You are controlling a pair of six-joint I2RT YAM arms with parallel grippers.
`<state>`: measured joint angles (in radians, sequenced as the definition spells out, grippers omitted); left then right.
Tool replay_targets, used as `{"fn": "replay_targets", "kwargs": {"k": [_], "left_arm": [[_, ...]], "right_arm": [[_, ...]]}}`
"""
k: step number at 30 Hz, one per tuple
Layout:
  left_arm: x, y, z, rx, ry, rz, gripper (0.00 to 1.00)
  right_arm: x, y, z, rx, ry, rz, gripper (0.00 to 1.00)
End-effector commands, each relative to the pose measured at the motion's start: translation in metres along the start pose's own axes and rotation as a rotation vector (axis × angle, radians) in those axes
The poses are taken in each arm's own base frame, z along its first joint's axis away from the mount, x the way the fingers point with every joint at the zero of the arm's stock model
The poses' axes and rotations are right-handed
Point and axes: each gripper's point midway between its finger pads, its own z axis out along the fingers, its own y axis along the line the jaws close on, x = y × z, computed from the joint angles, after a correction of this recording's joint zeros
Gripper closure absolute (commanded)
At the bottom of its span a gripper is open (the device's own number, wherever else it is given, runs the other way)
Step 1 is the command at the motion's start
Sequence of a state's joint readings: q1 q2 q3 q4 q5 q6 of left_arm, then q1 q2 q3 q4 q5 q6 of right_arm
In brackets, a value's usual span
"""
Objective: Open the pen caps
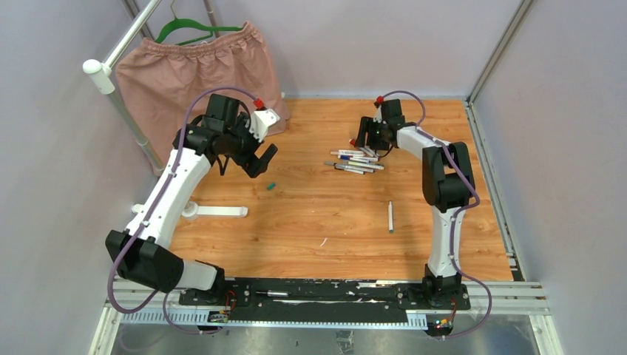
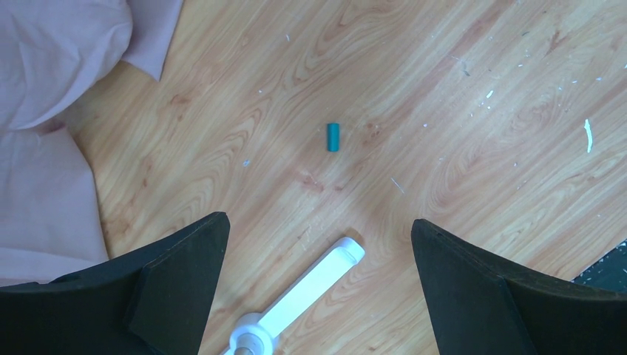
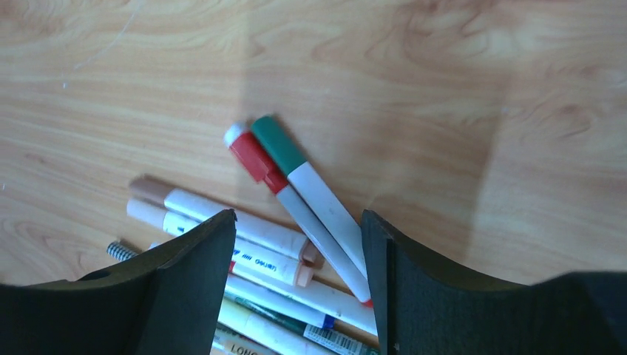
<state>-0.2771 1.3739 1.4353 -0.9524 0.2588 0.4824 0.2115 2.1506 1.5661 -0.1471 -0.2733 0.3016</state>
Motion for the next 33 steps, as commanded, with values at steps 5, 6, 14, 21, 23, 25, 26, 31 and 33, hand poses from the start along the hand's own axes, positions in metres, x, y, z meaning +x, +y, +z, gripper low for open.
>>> {"fn": "replay_targets", "kwargs": {"k": [5, 6, 14, 21, 23, 25, 26, 31, 33], "left_arm": [[0.009, -0.005, -0.004, 0.011, 0.005, 0.002, 0.00], [0.010, -0.006, -0.004, 0.011, 0.008, 0.004, 0.00], [0.015, -0.004, -0.004, -0.001, 0.021, 0.008, 0.00], [0.016, -0.004, -0.005, -0.007, 0.024, 0.014, 0.00], [0.018, -0.004, -0.004, -0.008, 0.028, 0.014, 0.00], [0.018, -0.004, -0.005, -0.008, 0.029, 0.015, 0.00], [0.019, -0.004, -0.005, -0.008, 0.029, 0.016, 0.00], [0.019, -0.006, -0.005, -0.005, 0.027, 0.017, 0.00], [0.021, -0.006, -0.005, -0.003, 0.030, 0.018, 0.00]], "right_arm": [[0.072, 0.033, -0.008, -0.027, 0.155, -0.011, 0.34], [0.075, 0.035, -0.009, -0.030, 0.153, -0.018, 0.35], [0.108, 0.050, -0.018, -0.022, 0.192, -0.128, 0.44], [0.150, 0.061, -0.026, -0.011, 0.237, -0.233, 0.50], [0.159, 0.064, -0.028, -0.012, 0.246, -0.251, 0.52], [0.168, 0.066, -0.031, -0.012, 0.252, -0.268, 0.54], [0.172, 0.068, -0.032, -0.012, 0.255, -0.279, 0.55], [0.189, 0.073, -0.040, -0.015, 0.261, -0.316, 0.62], [0.191, 0.076, -0.044, -0.019, 0.256, -0.323, 0.65]]}}
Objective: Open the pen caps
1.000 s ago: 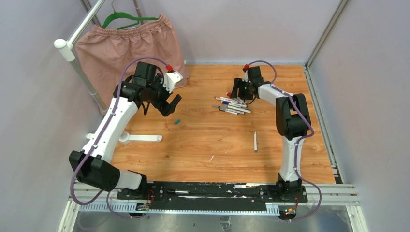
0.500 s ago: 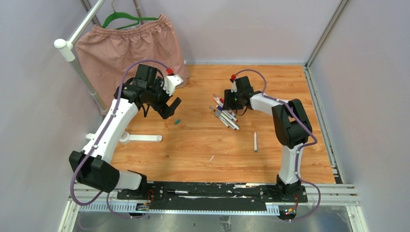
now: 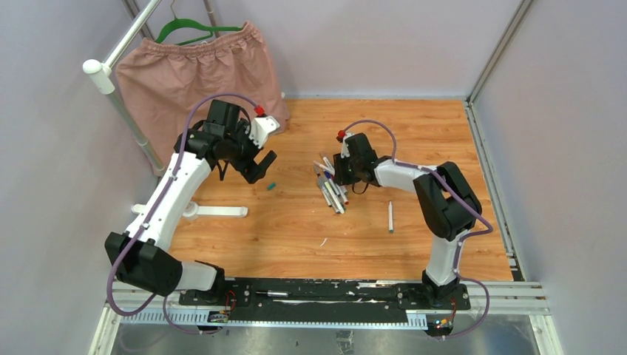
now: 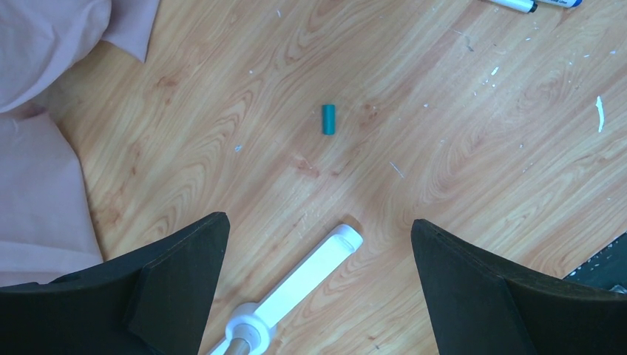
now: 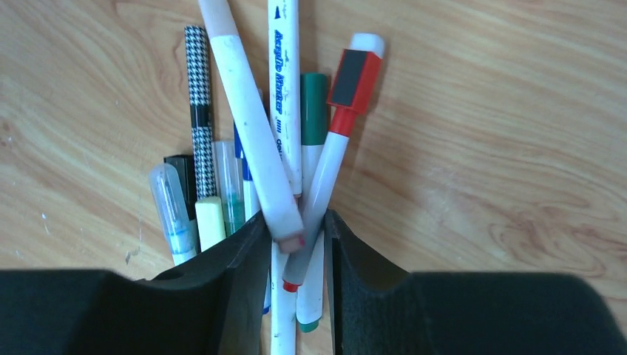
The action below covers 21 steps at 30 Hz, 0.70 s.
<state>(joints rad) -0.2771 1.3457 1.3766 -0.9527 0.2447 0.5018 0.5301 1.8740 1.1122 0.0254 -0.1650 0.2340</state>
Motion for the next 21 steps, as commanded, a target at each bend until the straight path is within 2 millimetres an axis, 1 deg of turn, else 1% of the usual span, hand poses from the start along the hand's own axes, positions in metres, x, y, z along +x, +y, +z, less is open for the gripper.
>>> {"fn": "replay_targets", "kwargs": {"k": [1, 4, 5, 7, 8, 9, 13, 15, 17, 19, 21], "left_arm": [[0.005, -0.002, -0.006, -0.004, -0.001, 0.006, 0.00], [0.006, -0.003, -0.007, -0.002, -0.001, 0.011, 0.00], [0.007, -0.003, -0.007, -0.001, -0.002, 0.011, 0.00], [0.007, -0.004, -0.008, 0.001, -0.004, 0.013, 0.00], [0.007, -0.005, -0.008, 0.003, -0.004, 0.014, 0.00], [0.008, -0.005, -0.008, 0.004, -0.004, 0.015, 0.00], [0.009, -0.006, -0.008, 0.004, -0.004, 0.022, 0.00], [0.009, -0.006, -0.009, 0.002, -0.005, 0.024, 0.00], [0.009, -0.006, -0.009, 0.002, -0.006, 0.025, 0.00], [0.008, -0.007, -0.009, 0.009, -0.009, 0.024, 0.00], [0.008, -0.008, -0.008, 0.014, -0.010, 0.022, 0.00]], "right_arm": [[0.069, -0.004, -0.005, 0.048, 0.191, -0.022, 0.66], [0.068, 0.001, -0.011, 0.045, 0.180, -0.040, 0.67], [0.068, 0.001, -0.013, 0.047, 0.180, -0.043, 0.66], [0.067, 0.004, -0.017, 0.046, 0.176, -0.046, 0.53], [0.064, 0.003, -0.019, 0.053, 0.172, -0.047, 0.49], [0.060, 0.002, -0.022, 0.058, 0.166, -0.052, 0.47], [0.033, 0.007, -0.040, 0.048, 0.125, -0.074, 0.38], [0.018, 0.010, -0.048, 0.034, 0.104, -0.092, 0.35], [0.003, 0.014, -0.052, 0.020, 0.089, -0.123, 0.33], [-0.007, 0.013, -0.050, 0.025, 0.090, -0.148, 0.34], [-0.017, 0.010, -0.047, 0.029, 0.092, -0.145, 0.38]]}}
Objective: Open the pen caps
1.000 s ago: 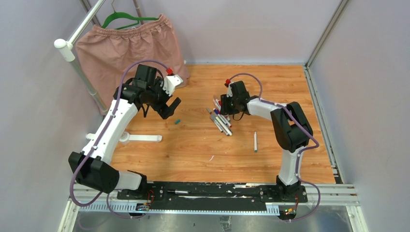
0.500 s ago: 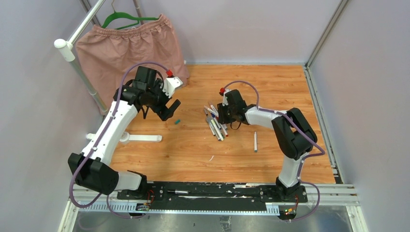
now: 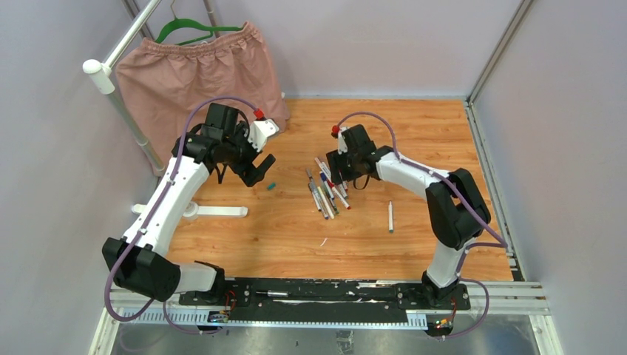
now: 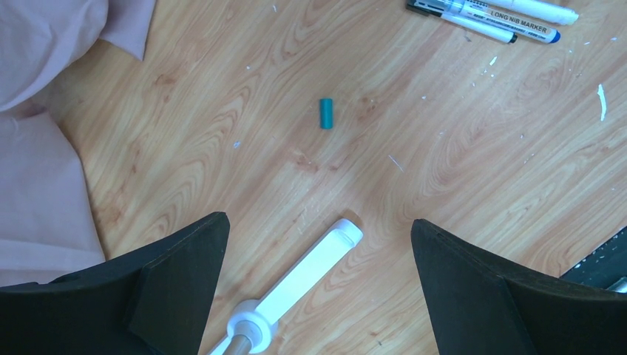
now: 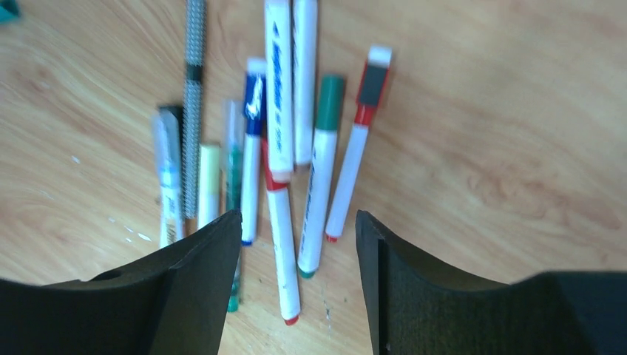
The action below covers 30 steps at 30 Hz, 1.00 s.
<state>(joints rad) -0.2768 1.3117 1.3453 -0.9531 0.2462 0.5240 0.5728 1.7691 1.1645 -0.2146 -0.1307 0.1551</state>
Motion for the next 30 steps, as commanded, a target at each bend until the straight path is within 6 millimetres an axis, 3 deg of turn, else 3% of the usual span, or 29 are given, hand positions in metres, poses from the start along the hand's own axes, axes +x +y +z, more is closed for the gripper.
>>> {"fn": "replay_targets", "kwargs": {"k": [1, 8, 18, 30], "left_arm": [[0.002, -0.004, -0.005, 0.013, -0.010, 0.000, 0.00], [0.002, -0.002, -0.005, 0.006, -0.005, 0.009, 0.00], [-0.002, -0.003, -0.005, 0.014, -0.014, -0.002, 0.00], [0.000, -0.004, -0.005, 0.017, -0.009, -0.004, 0.00]], "right_arm": [[-0.023, -0.010, -0.007, 0.013, 0.005, -0.029, 0.40], [-0.025, -0.038, 0.002, 0.069, 0.017, 0.054, 0.57], [0.002, -0.038, 0.031, 0.052, 0.098, 0.077, 0.61], [0.018, -0.043, 0.039, 0.102, 0.123, 0.049, 0.62]]}}
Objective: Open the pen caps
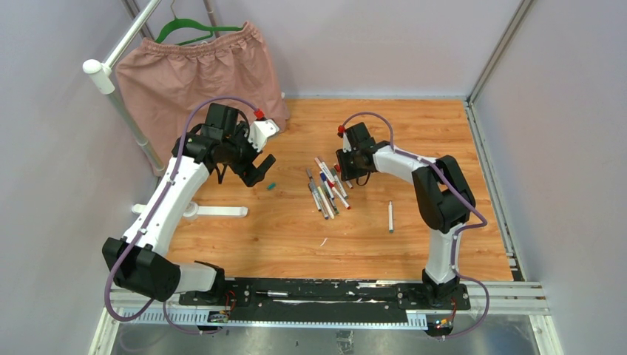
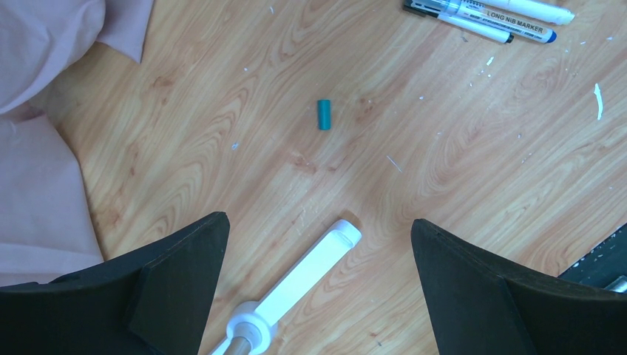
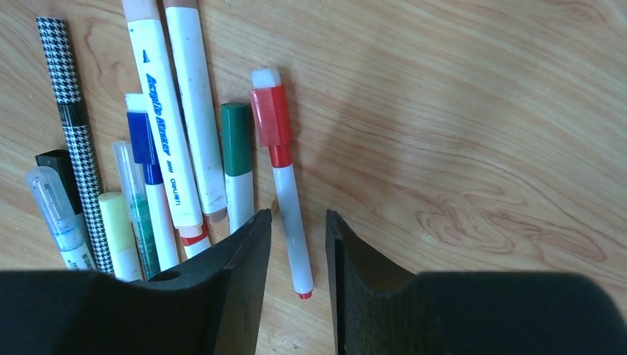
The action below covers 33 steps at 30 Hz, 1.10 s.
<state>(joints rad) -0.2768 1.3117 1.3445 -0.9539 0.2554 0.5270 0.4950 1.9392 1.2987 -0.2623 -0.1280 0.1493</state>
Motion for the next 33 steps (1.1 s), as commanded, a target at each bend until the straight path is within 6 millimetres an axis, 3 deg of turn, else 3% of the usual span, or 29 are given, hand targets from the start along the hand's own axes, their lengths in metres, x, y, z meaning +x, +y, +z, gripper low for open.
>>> {"fn": "replay_targets", "kwargs": {"k": [1, 9, 13, 17, 20, 23, 27, 33], "left_arm": [[0.001, -0.003, -0.005, 0.010, -0.004, -0.005, 0.00], [0.003, -0.011, 0.001, 0.064, -0.011, 0.022, 0.00], [0.002, -0.023, 0.003, 0.125, -0.045, 0.068, 0.00], [-0.002, -0.033, 0.000, 0.183, -0.105, 0.179, 0.00], [-0.003, -0.040, -0.007, 0.198, -0.154, 0.303, 0.00], [-0.007, -0.052, -0.026, 0.184, -0.267, 0.565, 0.00], [-0.011, -0.068, -0.044, 0.142, -0.389, 0.836, 0.00], [-0.030, -0.075, -0.041, 0.050, -0.471, 1.032, 0.00]], "right_arm": [[0.022, -0.007, 0.008, 0.064, 0.050, -0.032, 0.64], [0.026, -0.016, 0.002, 0.159, 0.004, -0.086, 0.98], [0.014, -0.013, -0.012, 0.152, -0.042, -0.082, 1.00], [-0.010, -0.001, -0.045, 0.089, -0.122, -0.069, 1.00], [-0.022, 0.029, -0.075, -0.076, -0.143, -0.055, 1.00], [-0.020, 0.066, -0.107, -0.246, -0.139, -0.049, 1.00], [-0.007, 0.113, -0.140, -0.446, -0.104, -0.033, 1.00], [0.016, 0.185, -0.179, -0.719, 0.007, -0.065, 1.00]]}}
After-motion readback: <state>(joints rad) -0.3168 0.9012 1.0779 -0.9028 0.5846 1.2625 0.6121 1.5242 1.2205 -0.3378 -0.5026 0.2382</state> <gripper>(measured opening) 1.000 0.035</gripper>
